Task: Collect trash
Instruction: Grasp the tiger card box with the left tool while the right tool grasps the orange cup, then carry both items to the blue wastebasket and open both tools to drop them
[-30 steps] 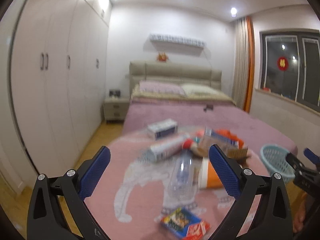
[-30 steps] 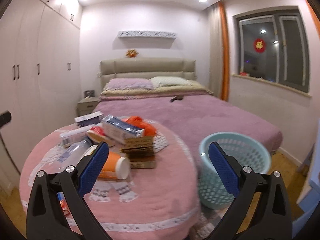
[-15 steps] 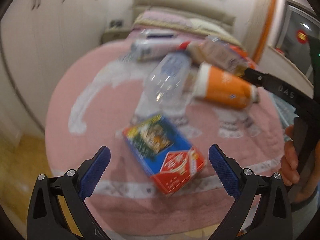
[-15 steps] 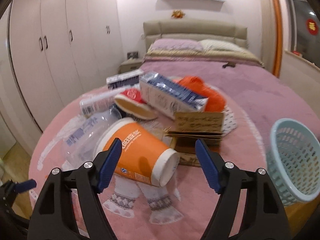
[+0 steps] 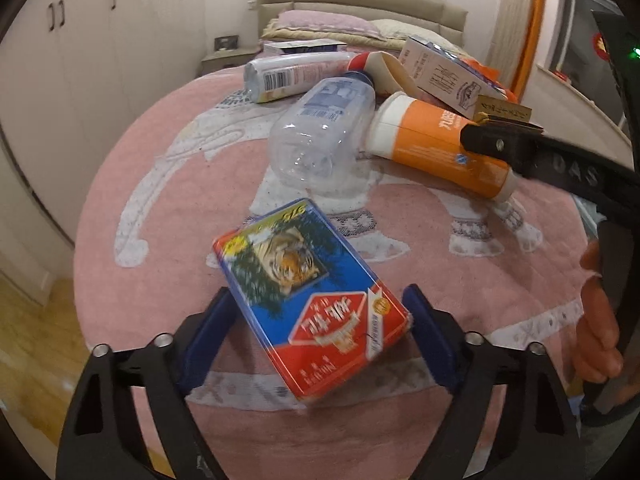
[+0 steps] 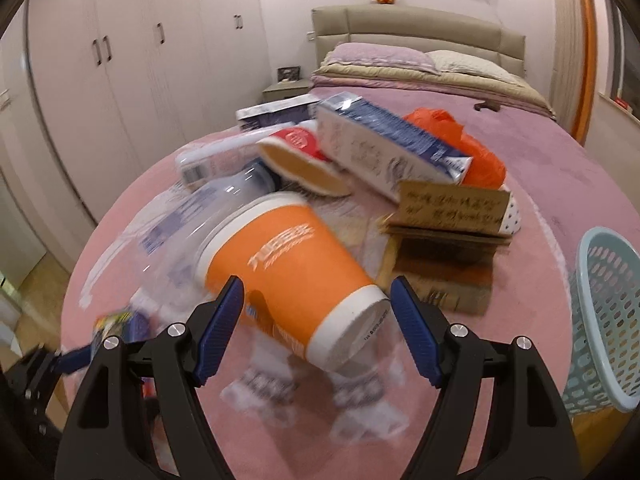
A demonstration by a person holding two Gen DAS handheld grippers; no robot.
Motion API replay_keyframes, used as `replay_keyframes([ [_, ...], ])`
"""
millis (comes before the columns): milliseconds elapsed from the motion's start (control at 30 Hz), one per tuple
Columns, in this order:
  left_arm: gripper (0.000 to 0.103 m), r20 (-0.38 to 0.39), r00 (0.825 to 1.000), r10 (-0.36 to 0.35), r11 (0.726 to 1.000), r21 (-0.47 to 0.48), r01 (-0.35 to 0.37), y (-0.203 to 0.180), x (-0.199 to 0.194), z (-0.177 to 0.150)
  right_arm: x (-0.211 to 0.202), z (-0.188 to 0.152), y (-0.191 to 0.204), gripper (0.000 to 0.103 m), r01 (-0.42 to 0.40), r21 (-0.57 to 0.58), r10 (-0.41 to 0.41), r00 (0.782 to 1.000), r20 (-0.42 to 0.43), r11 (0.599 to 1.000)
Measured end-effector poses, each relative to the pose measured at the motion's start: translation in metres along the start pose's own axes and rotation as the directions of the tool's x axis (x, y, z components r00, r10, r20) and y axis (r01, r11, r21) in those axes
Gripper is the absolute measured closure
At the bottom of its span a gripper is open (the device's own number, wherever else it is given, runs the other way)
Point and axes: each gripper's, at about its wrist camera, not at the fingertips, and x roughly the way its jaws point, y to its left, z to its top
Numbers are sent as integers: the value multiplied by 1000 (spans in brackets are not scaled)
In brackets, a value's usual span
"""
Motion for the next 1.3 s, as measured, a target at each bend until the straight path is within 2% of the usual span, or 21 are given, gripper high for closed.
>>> replay_keyframes([
  [67, 28, 4, 1000, -28, 1000, -11, 28, 8, -4, -1, -8, -5, 8, 31, -29, -12, 29, 1000, -1, 1000],
  [133, 29, 13, 996, -90, 995, -44, 90, 20, -10, 0, -15, -9, 18, 31, -67, -28, 67, 998, 0, 997],
  [200, 30, 30, 994, -104, 993, -52, 106, 24, -10, 3, -20, -10, 25, 31, -66, -44, 67, 998, 11, 997],
  [267, 31, 51, 995, -88, 995, -37, 90, 25, -14, 4, -19, -7, 29, 31, -35, -60, 37, 999, 26, 998],
  [400, 32, 74, 993, -91, 995, -21, 93, 27, -21, 6, -1, 1, 32, 25, 0, -81, -1, 1000, -6, 997],
  [533, 32, 89, 992, -91, 996, -8, 92, 28, -27, 8, 14, 2, 27, 20, 1, -58, -2, 1000, -28, 998],
  [667, 32, 98, 991, -90, 996, 6, 90, 26, -31, 9, 21, 2, 19, 22, -30, -20, 28, 998, -55, 999],
  [767, 32, 105, 990, -93, 996, 16, 91, 23, -33, 9, 14, -1, 16, 37, -52, -13, 51, 997, -49, 999],
  [833, 32, 120, 987, -106, 994, 23, 104, 20, -36, 10, 3, -5, 13, 56, -85, 3, 85, 996, -31, 996],
  [867, 33, 124, 986, -109, 994, 28, 107, 19, -37, 10, -1, -6, 9, 62, -119, 35, 120, 992, -31, 992],
  [933, 33, 142, 984, -112, 993, 38, 108, 14, -41, 11, -15, -6, 0, 100, -183, 93, 184, 983, 0, 979],
  [1000, 32, 157, 980, -120, 992, 47, 114, 11, -44, 11, -23, -5, -5, 102, -183, 121, 184, 983, 1, 976],
  [1100, 32, 168, 978, -125, 992, 52, 117, 7, -46, 13, -24, -10, -11, 101, -139, 109, 139, 990, 7, 984],
  [1167, 32, 165, 978, -124, 992, 50, 117, 8, -45, 12, -24, -11, -14, 98, -169, 118, 170, 986, 5, 979],
  [1200, 32, 165, 979, -121, 992, 47, 115, 8, -45, 12, -25, -9, -15, 89, -175, 121, 177, 984, -1, 977],
  [1233, 32, 167, 979, -118, 993, 45, 112, 9, -46, 12, -24, -8, -14, 65, -167, 117, 169, 986, -8, 979],
  [1300, 32, 172, 978, -119, 993, 43, 113, 10, -47, 12, -22, -6, -10, 27, -134, 107, 136, 991, -17, 985],
])
